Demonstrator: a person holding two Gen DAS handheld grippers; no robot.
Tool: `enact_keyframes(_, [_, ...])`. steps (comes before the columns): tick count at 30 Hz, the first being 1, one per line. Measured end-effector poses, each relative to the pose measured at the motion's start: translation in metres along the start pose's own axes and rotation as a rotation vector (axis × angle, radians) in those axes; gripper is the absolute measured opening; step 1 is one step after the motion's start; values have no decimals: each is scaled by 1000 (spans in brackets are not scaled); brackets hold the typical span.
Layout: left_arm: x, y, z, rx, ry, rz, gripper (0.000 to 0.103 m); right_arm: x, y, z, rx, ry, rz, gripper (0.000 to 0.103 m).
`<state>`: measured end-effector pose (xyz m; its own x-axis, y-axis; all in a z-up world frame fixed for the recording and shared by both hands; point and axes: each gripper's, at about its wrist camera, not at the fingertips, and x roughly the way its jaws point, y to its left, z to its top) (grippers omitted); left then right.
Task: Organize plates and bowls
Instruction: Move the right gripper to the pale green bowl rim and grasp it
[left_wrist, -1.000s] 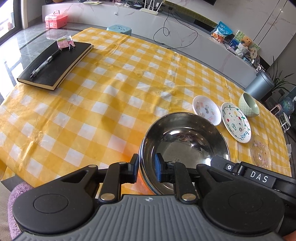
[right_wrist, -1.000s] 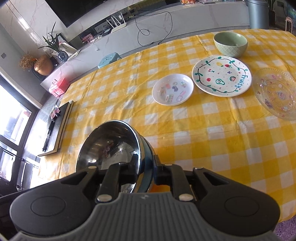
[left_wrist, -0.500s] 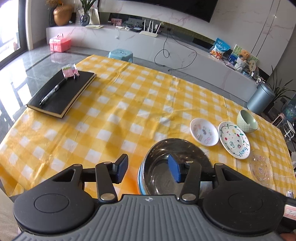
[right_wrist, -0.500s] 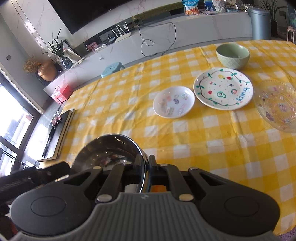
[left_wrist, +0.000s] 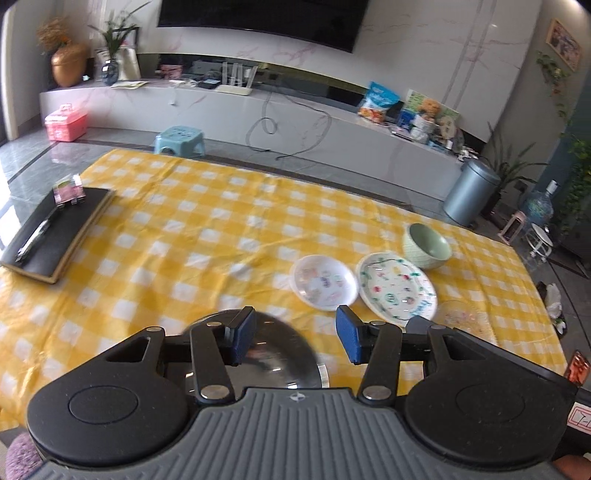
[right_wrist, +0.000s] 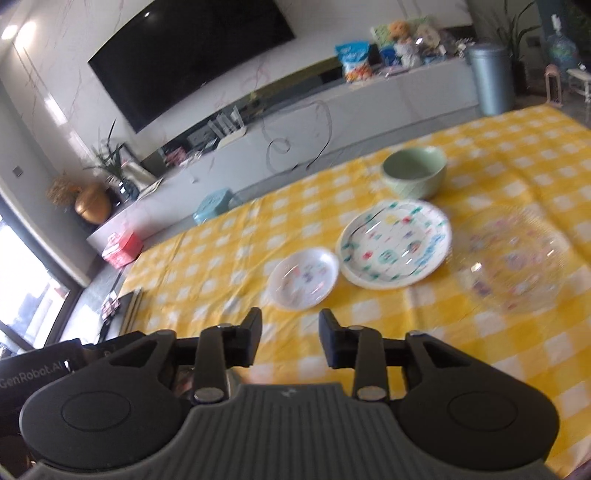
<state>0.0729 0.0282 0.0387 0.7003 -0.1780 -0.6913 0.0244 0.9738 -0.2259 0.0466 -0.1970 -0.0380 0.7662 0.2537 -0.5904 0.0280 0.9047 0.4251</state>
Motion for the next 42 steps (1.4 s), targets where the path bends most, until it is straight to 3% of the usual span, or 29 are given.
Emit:
enact_keyframes(7, [30, -54, 9, 112, 20, -64, 60, -3, -45, 22, -27, -76, -98, 60])
enact_keyframes(11, [49, -86, 17, 188, 22, -67, 66, 6, -73, 35, -1, -69, -126, 62])
enact_keyframes(15, [76, -109, 29, 209, 66, -134, 67, 21, -99, 52, 45, -46, -152, 61])
enact_keyframes(20, [114, -127, 52, 176, 132, -175, 68, 42, -129, 75, 138, -13, -164, 57])
enact_keyframes(28, [175, -150, 86, 217, 180, -140, 67, 82, -144, 117, 170, -17, -167, 53])
enact_keyframes(31, [204, -154, 92, 218, 212, -122, 66, 106, -155, 129, 219, 11, -198, 45])
enact_keyframes(35, [240, -151, 96, 191, 279, -110, 55, 132, -167, 142, 262, 32, -224, 39])
enact_keyframes(40, [272, -148, 101, 134, 304, -102, 51, 157, -172, 152, 264, 50, -242, 28])
enact_keyframes(42, [281, -147, 103, 130, 310, -105, 43, 165, -173, 153, 266, 61, -239, 24])
